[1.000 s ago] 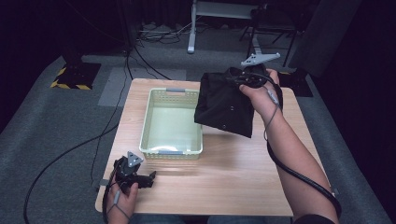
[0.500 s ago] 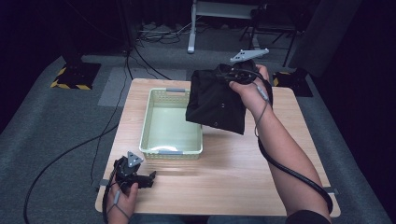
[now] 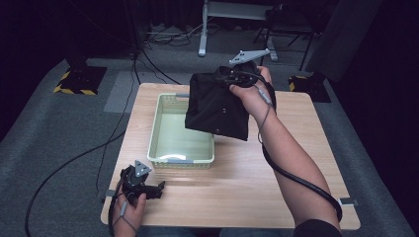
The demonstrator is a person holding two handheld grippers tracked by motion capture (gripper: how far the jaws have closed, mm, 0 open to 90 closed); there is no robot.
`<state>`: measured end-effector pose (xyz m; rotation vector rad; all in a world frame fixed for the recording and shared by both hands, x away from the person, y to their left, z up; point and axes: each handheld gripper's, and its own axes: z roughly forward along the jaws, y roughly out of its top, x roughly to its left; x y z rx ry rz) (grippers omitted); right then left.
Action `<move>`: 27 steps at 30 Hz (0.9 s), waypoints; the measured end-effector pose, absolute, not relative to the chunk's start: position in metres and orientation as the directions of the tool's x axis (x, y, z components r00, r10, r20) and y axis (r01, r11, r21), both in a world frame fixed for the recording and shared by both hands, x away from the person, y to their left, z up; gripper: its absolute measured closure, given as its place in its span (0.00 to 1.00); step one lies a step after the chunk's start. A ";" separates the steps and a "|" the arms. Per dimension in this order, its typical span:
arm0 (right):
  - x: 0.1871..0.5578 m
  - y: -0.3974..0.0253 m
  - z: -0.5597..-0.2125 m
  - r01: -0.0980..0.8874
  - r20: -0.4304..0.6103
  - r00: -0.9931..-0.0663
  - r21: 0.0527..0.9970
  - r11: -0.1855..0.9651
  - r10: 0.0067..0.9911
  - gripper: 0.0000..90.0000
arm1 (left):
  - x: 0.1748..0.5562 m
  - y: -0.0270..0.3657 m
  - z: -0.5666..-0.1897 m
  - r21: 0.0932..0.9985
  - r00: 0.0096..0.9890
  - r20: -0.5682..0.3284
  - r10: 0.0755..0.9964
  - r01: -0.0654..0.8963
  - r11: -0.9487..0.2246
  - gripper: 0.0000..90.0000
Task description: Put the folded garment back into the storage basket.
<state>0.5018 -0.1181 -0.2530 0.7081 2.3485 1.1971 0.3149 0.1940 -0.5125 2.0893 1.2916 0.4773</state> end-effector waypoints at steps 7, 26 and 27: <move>0.502 -0.107 -0.253 0.247 -0.121 -0.797 0.828 0.503 0.591 0.98 | 0.315 0.194 -0.512 0.675 0.455 -0.021 0.890 0.663 -0.323 0.00; 0.506 -0.067 -0.259 0.225 -0.117 -0.833 0.821 0.525 0.541 0.98 | 0.315 0.194 -0.513 0.677 0.454 -0.021 0.891 0.662 -0.321 0.00; 0.507 -0.064 -0.260 0.224 -0.117 -0.836 0.820 0.527 0.537 0.98 | 0.315 0.194 -0.513 0.677 0.454 -0.021 0.891 0.662 -0.321 0.00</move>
